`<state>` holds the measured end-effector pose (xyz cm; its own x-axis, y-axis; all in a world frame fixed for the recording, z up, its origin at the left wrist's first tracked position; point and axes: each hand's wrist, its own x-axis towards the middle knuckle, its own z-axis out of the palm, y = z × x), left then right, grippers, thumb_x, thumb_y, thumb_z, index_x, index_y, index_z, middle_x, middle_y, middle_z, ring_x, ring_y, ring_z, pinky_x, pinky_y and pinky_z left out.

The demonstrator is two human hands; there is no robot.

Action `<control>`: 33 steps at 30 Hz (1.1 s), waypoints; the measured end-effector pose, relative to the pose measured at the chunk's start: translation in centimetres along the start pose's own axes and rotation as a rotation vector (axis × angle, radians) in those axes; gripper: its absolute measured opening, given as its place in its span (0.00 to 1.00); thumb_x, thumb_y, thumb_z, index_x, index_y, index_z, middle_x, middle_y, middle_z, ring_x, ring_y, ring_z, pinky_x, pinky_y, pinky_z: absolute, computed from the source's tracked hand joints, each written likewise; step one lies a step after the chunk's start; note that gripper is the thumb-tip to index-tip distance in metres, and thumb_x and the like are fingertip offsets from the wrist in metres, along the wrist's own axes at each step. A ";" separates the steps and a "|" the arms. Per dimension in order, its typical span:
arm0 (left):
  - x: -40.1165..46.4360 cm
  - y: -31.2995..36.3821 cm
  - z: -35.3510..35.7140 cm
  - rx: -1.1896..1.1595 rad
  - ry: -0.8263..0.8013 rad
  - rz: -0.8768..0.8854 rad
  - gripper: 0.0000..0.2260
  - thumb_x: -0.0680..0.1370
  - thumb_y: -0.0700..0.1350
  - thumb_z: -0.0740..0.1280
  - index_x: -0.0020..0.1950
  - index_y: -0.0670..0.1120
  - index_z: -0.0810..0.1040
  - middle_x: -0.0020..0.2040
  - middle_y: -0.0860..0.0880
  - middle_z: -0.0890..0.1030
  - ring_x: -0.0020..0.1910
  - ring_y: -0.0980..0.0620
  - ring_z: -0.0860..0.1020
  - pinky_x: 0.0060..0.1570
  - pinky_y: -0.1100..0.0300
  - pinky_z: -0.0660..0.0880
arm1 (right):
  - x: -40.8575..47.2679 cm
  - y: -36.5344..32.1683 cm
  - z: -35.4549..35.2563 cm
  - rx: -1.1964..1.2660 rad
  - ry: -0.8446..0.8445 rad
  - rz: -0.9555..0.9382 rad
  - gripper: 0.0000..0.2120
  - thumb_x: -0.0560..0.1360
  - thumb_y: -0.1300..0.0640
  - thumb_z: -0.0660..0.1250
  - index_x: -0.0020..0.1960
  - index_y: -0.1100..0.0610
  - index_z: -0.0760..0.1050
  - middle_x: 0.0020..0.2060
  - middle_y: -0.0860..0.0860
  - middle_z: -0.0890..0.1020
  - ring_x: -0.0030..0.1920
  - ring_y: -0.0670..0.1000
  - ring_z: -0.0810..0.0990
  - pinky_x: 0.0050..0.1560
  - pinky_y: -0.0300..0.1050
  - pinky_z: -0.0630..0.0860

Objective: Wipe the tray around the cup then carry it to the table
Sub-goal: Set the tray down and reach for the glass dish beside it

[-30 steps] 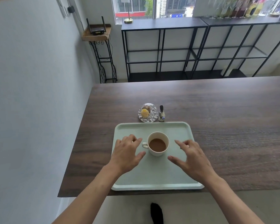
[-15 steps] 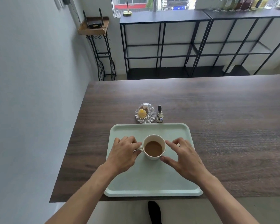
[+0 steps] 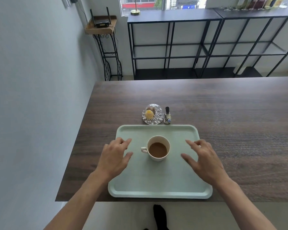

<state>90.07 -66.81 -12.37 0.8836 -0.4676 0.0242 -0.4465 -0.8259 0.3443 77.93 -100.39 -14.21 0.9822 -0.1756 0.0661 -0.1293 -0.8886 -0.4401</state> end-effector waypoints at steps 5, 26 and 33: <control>-2.7 -4.6 0.1 0.072 -0.098 -0.228 0.29 0.82 0.58 0.65 0.81 0.50 0.65 0.58 0.48 0.77 0.59 0.46 0.77 0.60 0.44 0.74 | -2.3 4.8 -0.8 -0.066 -0.032 0.190 0.29 0.78 0.45 0.72 0.76 0.56 0.74 0.53 0.53 0.77 0.56 0.57 0.75 0.54 0.58 0.78; -4.7 -4.5 1.2 -0.223 -0.116 -0.228 0.21 0.83 0.47 0.67 0.76 0.47 0.72 0.45 0.60 0.72 0.43 0.58 0.74 0.55 0.46 0.78 | -3.4 4.6 0.0 0.035 -0.048 0.198 0.18 0.81 0.52 0.70 0.70 0.54 0.78 0.44 0.46 0.75 0.50 0.51 0.73 0.44 0.52 0.73; -4.7 -5.1 1.5 -0.251 -0.091 -0.259 0.26 0.84 0.51 0.66 0.80 0.44 0.68 0.48 0.55 0.74 0.48 0.53 0.75 0.55 0.50 0.78 | -3.3 4.4 -0.2 0.044 -0.043 0.227 0.19 0.82 0.50 0.69 0.70 0.56 0.78 0.45 0.47 0.77 0.51 0.53 0.74 0.48 0.55 0.77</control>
<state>88.00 -60.92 -15.62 0.9415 -0.2887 -0.1739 -0.1513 -0.8231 0.5474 74.09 -103.80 -16.13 0.9336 -0.3500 -0.0768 -0.3426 -0.8090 -0.4776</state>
